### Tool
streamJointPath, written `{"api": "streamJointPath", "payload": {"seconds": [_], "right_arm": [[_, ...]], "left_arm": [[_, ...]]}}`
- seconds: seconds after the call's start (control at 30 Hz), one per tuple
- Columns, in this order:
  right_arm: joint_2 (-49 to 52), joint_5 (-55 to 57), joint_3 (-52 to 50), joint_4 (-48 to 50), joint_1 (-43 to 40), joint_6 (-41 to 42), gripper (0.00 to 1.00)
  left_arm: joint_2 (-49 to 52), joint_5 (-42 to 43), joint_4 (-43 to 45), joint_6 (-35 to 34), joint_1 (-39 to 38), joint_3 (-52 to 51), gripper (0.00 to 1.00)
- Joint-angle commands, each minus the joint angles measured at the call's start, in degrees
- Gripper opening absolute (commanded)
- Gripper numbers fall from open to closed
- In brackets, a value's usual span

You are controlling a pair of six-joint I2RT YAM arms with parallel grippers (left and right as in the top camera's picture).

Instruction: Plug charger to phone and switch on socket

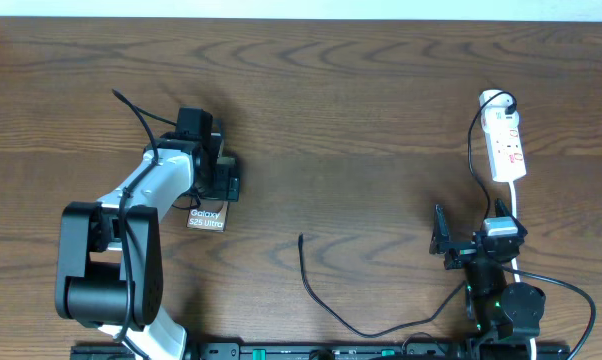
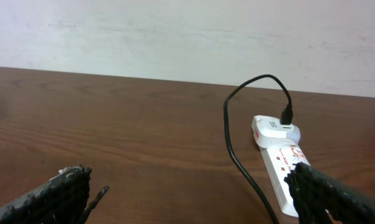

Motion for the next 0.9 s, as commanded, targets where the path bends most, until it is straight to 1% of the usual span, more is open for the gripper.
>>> {"api": "streamJointPath", "payload": {"seconds": [0.0,0.03,0.1,0.13,0.2,0.43,0.67,0.77,0.87], "right_arm": [[-0.35,0.37,-0.09,-0.24,0.28,-0.70,0.99],[-0.35,0.39,-0.09,-0.24,0.28,-0.70,0.99],[-0.35,0.37,-0.09,-0.24,0.28,-0.70,0.99],[-0.35,0.37,-0.09,-0.24,0.28,-0.70,0.99],[-0.35,0.37,-0.09,-0.24,0.28,-0.70,0.99],[-0.35,0.39,-0.09,-0.24,0.28,-0.70,0.99],[-0.35,0.37,-0.09,-0.24,0.28,-0.70,0.99],[-0.35,0.37,-0.09,-0.24,0.28,-0.70,0.99],[-0.35,0.37,-0.09,-0.24,0.28,-0.70,0.99]], "left_arm": [[3.69,0.90,-1.25,2.25,-0.28,-2.23,0.85],[3.69,0.87,-1.22,2.23,-0.28,-2.23,0.82],[3.69,0.85,-1.18,2.05,-0.31,-2.23,0.82],[3.69,0.52,-0.98,1.33,-0.28,-2.23,0.89],[3.69,-0.83,-0.57,-1.49,-0.28,-2.23,1.00],[3.69,-1.42,-0.55,-1.92,-0.31,-2.23,0.98],[3.69,2.25,-0.57,-1.44,-0.28,-2.03,0.98],[3.69,4.55,-0.96,0.28,-0.28,-1.79,0.98],[3.69,4.96,-1.51,0.57,-0.28,-1.46,0.98]]}}
